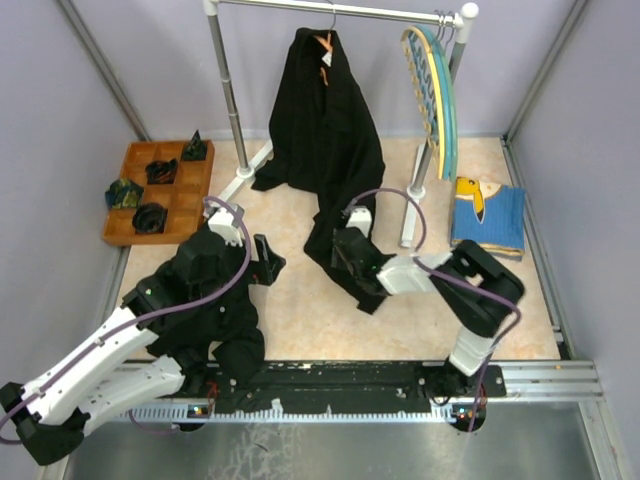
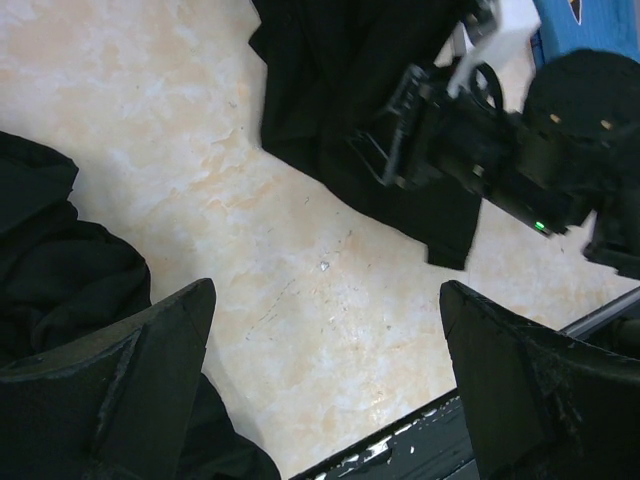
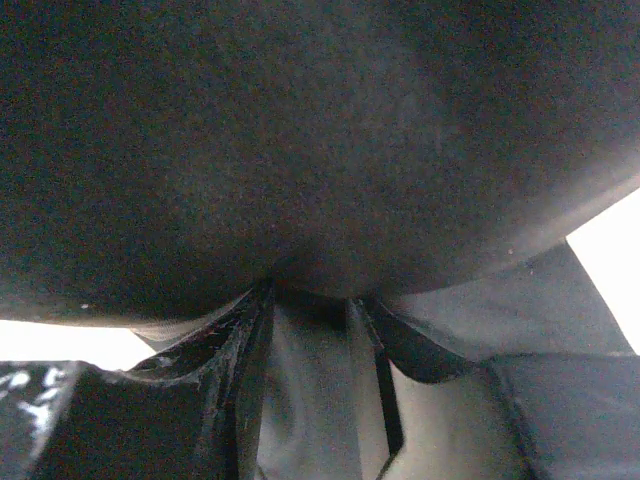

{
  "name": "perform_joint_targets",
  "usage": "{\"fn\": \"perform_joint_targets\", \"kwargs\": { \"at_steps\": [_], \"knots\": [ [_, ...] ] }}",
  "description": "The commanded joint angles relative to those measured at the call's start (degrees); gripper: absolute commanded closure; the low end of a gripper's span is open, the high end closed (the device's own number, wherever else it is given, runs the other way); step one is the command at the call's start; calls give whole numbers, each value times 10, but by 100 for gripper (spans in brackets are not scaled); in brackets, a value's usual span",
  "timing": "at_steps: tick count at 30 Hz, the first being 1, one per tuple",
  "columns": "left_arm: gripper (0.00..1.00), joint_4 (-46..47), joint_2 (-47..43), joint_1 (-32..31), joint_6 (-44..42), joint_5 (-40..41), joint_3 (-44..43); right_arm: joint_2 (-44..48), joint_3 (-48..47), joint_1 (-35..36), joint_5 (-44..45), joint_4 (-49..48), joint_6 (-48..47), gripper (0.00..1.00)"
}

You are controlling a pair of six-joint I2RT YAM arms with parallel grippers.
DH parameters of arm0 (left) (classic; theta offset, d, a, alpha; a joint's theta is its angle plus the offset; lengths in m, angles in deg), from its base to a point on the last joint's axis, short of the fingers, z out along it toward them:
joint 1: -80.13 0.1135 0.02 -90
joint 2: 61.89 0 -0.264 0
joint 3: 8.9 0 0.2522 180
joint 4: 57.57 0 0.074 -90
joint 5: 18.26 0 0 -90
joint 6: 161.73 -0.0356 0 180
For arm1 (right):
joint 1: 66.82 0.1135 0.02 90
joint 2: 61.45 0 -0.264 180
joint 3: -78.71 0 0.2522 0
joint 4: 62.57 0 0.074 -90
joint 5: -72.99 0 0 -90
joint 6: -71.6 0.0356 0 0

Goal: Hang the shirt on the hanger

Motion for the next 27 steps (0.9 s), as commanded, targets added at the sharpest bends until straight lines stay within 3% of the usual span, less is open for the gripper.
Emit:
{"fn": "perform_joint_targets", "kwargs": {
  "at_steps": [1, 7, 12, 15, 22, 27],
  "knots": [
    [1, -10, -4, 3, 6, 1, 8, -109, -119, -1, 38, -111, 19, 62],
    [1, -11, 0, 3, 19, 3, 10, -257, -355, -54, -30, -174, -24, 60],
    [1, -22, 7, 3, 27, 12, 5, -272, -460, -92, -119, -149, -57, 49],
    [1, -23, 24, 4, 39, 12, 4, -230, -399, -88, -152, -142, -71, 43],
    [1, -35, 99, 4, 68, -12, -12, -72, -104, -55, -142, -222, -67, 36],
    [1, -73, 132, 4, 104, 12, -39, 48, 15, -15, -108, -190, -102, 34]
  ]
}}
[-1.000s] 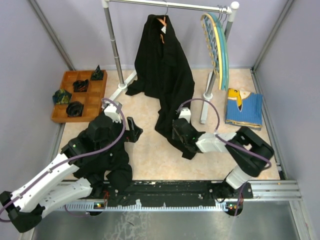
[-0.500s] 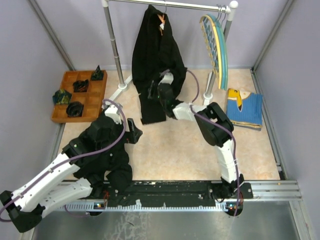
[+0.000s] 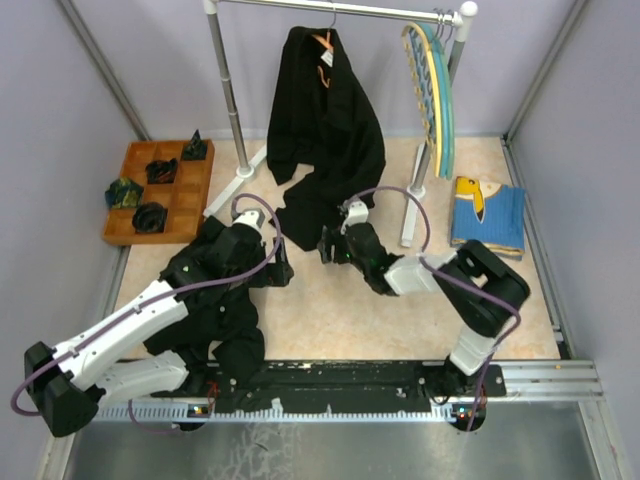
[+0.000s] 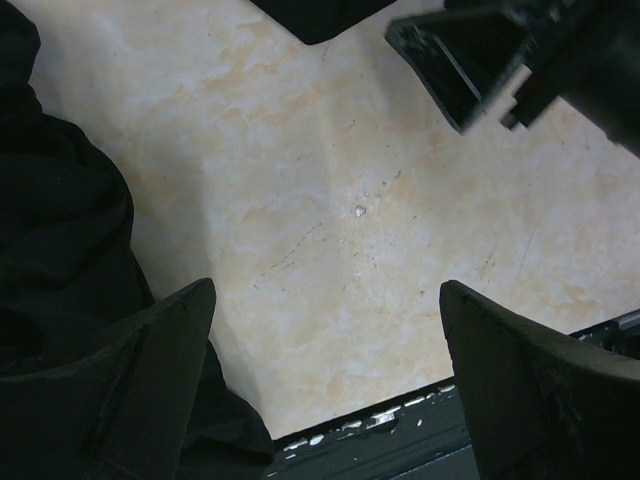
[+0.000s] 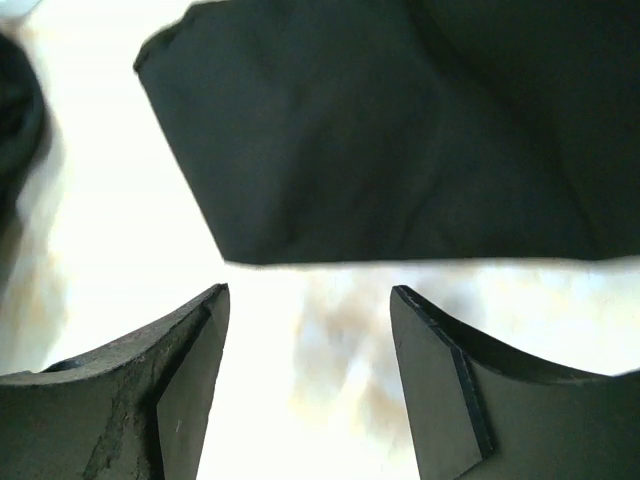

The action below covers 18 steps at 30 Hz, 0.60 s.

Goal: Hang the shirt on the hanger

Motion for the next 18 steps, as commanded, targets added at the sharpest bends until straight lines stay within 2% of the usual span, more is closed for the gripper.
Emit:
{"fn": "perform_joint_targets", "kwargs": {
  "at_steps": [1, 5, 7, 10, 15, 18],
  "knots": [
    [1, -37, 10, 4, 44, 24, -43, 127, 66, 32, 38, -13, -38, 33],
    [1, -37, 4, 4, 49, 50, -46, 217, 123, 47, 50, 42, -30, 28],
    [1, -29, 1, 4, 37, 58, -44, 256, 134, 48, 47, 96, -17, 17],
    [1, -21, -2, 4, 25, 66, -43, 302, 108, 63, 65, 260, -4, 2],
    [1, -44, -12, 4, 16, 115, -53, 403, 143, 65, 37, 372, 12, 1],
    [1, -58, -28, 4, 7, 152, -59, 452, 117, 64, 34, 474, -8, 1]
  ]
}}
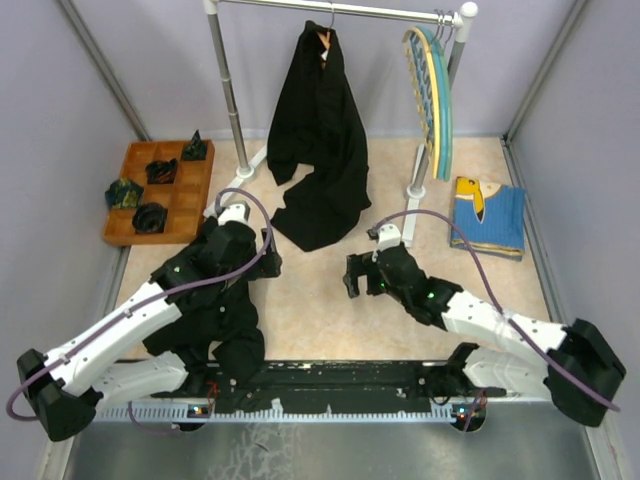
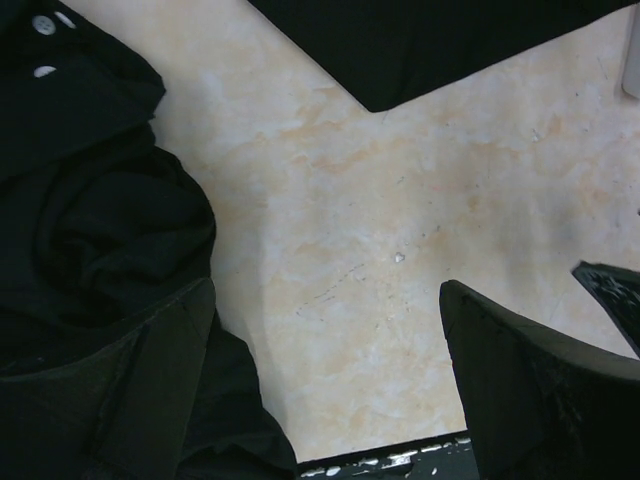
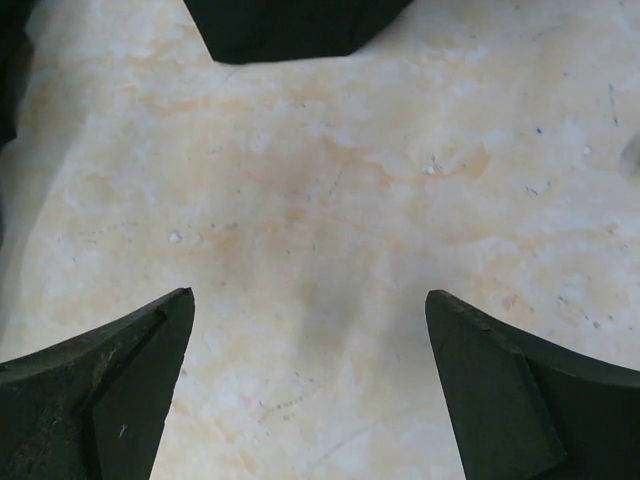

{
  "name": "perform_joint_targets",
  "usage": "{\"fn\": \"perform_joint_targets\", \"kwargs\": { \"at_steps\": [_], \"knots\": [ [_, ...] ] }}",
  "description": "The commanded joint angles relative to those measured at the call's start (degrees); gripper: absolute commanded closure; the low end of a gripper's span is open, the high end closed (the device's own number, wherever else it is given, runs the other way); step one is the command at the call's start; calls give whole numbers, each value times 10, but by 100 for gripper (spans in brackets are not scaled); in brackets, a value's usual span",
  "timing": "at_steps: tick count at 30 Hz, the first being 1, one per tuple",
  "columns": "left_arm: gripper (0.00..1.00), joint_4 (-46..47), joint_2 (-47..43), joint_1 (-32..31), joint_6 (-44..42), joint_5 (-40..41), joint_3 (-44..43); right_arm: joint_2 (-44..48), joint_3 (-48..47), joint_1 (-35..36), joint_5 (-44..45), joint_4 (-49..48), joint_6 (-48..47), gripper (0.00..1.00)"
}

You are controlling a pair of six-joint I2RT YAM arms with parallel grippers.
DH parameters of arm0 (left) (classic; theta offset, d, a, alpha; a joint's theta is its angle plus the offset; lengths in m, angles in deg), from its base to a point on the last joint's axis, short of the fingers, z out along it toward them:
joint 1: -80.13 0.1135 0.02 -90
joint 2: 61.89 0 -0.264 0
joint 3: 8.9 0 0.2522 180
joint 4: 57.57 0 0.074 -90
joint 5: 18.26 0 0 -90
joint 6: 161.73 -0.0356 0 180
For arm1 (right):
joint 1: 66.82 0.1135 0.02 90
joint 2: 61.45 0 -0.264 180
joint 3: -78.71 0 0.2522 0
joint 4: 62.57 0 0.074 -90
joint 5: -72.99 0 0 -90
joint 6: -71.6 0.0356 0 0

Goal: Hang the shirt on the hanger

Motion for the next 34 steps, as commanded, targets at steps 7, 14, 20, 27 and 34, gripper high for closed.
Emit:
{"fn": "perform_joint_targets", "kwargs": {
  "at_steps": [7, 14, 20, 27, 34],
  "knots": [
    [1, -39, -103, 4, -47, 106, -34, 128, -147, 2, -135, 296, -51, 1],
    [1, -30, -183, 4, -59, 110, -25, 180, -309, 3, -67, 359, -78, 1],
    [1, -49, -211, 4, -55, 137, -23, 260, -343, 2, 73, 349, -150, 1],
    [1, -110, -220, 4, 4, 171, -11, 346, -241, 2, 113, 316, -131, 1],
    [1, -124, -243, 4, 25, 181, 11, 410, -194, 2, 120, 306, -94, 1]
  ]
}}
